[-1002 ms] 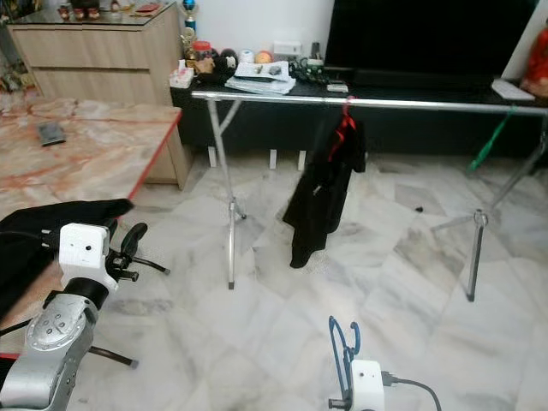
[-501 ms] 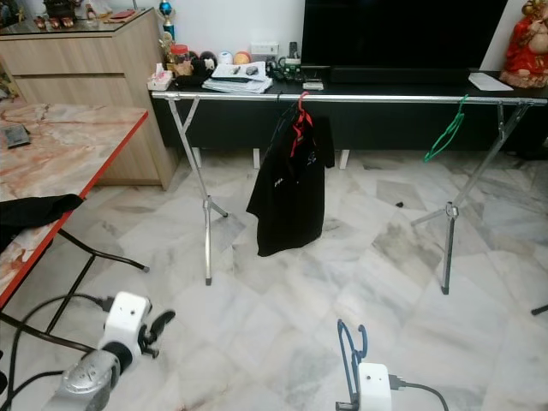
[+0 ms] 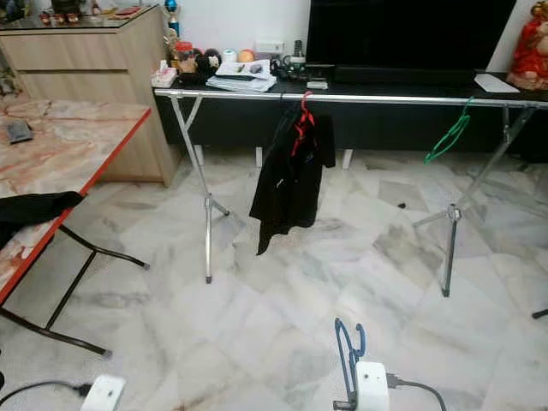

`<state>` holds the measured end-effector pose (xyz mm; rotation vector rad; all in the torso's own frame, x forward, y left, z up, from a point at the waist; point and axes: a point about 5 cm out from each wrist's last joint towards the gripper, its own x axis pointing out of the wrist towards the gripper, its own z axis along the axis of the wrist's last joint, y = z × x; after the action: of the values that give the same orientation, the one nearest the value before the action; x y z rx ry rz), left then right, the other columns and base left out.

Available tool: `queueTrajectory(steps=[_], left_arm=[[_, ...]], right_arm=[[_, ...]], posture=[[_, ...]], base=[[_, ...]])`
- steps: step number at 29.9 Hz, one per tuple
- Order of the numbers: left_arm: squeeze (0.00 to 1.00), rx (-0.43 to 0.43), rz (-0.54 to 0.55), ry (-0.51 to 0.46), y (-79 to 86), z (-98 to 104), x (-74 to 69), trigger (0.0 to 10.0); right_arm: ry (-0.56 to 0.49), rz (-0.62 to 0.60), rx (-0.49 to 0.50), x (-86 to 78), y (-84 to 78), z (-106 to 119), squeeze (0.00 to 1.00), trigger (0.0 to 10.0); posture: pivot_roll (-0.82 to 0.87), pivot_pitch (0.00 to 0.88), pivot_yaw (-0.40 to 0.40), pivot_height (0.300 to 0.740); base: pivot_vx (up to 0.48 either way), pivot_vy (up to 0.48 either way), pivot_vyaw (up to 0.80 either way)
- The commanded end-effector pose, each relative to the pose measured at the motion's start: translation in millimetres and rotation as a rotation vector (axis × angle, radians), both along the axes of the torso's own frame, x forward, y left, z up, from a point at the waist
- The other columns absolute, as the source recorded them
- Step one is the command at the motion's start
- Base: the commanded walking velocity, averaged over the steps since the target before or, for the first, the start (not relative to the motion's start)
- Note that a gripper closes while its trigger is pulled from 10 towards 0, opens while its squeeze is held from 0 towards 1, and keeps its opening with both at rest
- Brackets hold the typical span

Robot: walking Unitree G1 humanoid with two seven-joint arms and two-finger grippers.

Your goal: Hang hanger

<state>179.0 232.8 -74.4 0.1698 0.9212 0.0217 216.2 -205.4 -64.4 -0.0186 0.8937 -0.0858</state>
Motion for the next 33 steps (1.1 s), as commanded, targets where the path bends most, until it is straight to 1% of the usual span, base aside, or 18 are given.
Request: queueTrajectory(steps=[1, 4, 8, 9, 12, 13, 17, 20, 25, 33], left_arm=[[0.0, 0.006, 0.025, 0.024, 2.5, -4, -8.5, 10.0], [0.0, -0.01, 0.056, -0.001, 1.1, -3, -6.0, 10.0], [0.0, -0.017, 0.044, -0.004, -2.5, -4, -4.7, 10.0], [0.0, -0.034, 0.059, -0.014, -4.2, -4, -4.1, 10.0], [0.0, -0.048, 0.086, -0.001, -5.2, -5, -6.5, 10.0], [0.0, -0.065, 0.103, -0.001, -6.1, -6, -8.2, 10.0], [0.0, -0.074, 0.115, -0.001, -7.5, -8, -11.6, 10.0], [0.0, -0.074, 0.116, 0.018, -9.6, -11, -16.1, 10.0], [0.0, -0.077, 0.134, 0.011, -9.6, -11, -15.5, 10.0], [0.0, -0.076, 0.119, 0.019, -11.8, -11, -15.7, 10.0]], right_arm=[[-0.008, -0.009, 0.005, 1.1, 1.0, 1, 0.0, 10.0], [-0.007, -0.009, 0.005, 0.7, 0.9, 0, 0.0, 10.0], [-0.004, -0.002, 0.002, 0.6, 0.1, 0, 0.0, 10.0], [-0.004, 0.002, 0.0, 0.5, -0.4, 0, 0.0, 10.0], [-0.003, 0.007, -0.002, 0.1, -1.1, 0, 0.0, 10.0], [-0.002, 0.008, -0.004, -0.4, -1.4, 0, 0.0, 10.0], [-0.002, 0.006, -0.006, -1.7, -1.8, 0, 0.0, 10.0], [0.001, 0.003, -0.01, -2.8, -2.1, -1, 0.0, 10.0], [0.004, 0.011, -0.01, -3.4, -2.1, -1, 0.0, 10.0], [-0.017, 0.014, 0.001, -2.1, 0.0, -1, 0.0, 10.0]], posture=[[0.06, 0.038, -0.003, 0.74], [0.06, 0.032, -0.004, 0.74], [0.06, 0.029, -0.01, 0.74], [0.06, 0.027, -0.012, 0.74], [0.05, 0.023, -0.01, 0.74], [0.04, 0.017, -0.003, 0.74], [0.02, 0.005, 0.001, 0.74], [0.02, 0.0, 0.0, 0.74], [0.03, 0.0, -0.008, 0.74], [0.03, 0.0, -0.001, 0.74]], base=[[0.0, 0.0, 0.0], [0.0, 0.0, 0.0], [0.0, 0.0, 0.0], [0.0, 0.0, 0.0], [0.0, 0.0, 0.0], [0.0, 0.0, 0.0], [0.0, 0.0, 0.0], [0.328, 0.0, 0.0], [0.331, 0.0, 0.0], [0.33, 0.0, 0.0]])
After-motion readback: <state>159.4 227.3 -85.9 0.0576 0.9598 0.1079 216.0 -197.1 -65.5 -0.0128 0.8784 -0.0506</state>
